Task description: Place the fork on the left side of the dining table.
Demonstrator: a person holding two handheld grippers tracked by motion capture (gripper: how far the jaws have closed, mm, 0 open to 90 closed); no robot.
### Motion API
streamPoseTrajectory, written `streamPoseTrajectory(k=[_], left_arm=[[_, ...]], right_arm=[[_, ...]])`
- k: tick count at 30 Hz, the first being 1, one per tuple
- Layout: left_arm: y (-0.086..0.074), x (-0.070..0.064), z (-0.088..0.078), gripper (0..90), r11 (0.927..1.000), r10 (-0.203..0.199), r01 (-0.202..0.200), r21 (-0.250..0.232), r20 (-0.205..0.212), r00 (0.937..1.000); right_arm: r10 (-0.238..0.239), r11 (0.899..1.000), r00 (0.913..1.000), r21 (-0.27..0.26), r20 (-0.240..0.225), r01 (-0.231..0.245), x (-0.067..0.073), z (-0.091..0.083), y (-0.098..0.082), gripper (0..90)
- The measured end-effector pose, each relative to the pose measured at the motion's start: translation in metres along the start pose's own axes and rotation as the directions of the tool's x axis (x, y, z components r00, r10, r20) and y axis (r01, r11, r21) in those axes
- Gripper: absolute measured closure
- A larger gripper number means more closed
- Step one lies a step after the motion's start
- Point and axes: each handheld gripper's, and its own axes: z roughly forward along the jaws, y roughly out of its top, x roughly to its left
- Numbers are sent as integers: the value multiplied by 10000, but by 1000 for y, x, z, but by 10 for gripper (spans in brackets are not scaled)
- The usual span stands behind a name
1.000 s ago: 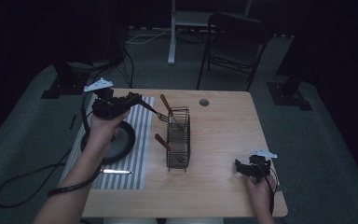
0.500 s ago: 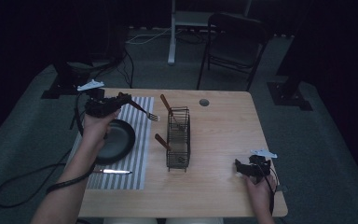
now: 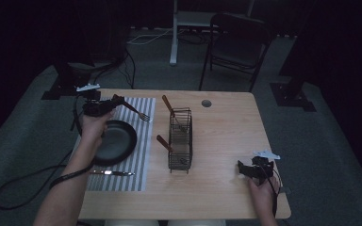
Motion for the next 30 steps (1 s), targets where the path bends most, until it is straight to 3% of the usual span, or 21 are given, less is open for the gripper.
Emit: streamPoseTrajectory(k=[3, 8, 10, 11, 15, 22, 26, 30], left_arm=[[0, 7, 3, 806, 10000, -67, 67, 13, -180, 9998], [-2, 34, 7, 807, 9950, -967, 954, -292, -453, 9943], [-2, 34, 7, 806, 9950, -967, 954, -292, -453, 9943], [-7, 49, 11, 806, 9889, -1445, 1425, -410, -529, 9881], [-13, 63, 18, 806, 9799, -1977, 1952, -411, -687, 9779], [-20, 77, 28, 806, 9752, -2213, 2207, -171, -778, 9721], [-28, 92, 33, 806, 9613, -2754, 2744, -242, -767, 9583], [-36, 100, 39, 805, 9518, -3066, 3057, -261, -426, 9509]], right_arm=[[-2, 10000, 10000, -2, 0, 2, 0, 0, 0, 120], [-3, 10000, 10000, -2, 0, 3, 0, 0, 0, 120], [-4, 10000, 10000, -2, 0, 4, 0, 0, 0, 120], [-1, 10000, 10000, -1, 1, 1, 0, 0, 0, 120], [-1, 10000, 10000, -2, 0, 1, 0, 0, 0, 120], [-1, 10000, 10000, -2, 1, 1, 0, 0, 0, 120], [3, 10000, 10000, -1, 0, -3, 0, 0, 0, 120], [1, 10000, 10000, -1, 0, -1, 0, 0, 0, 120]])
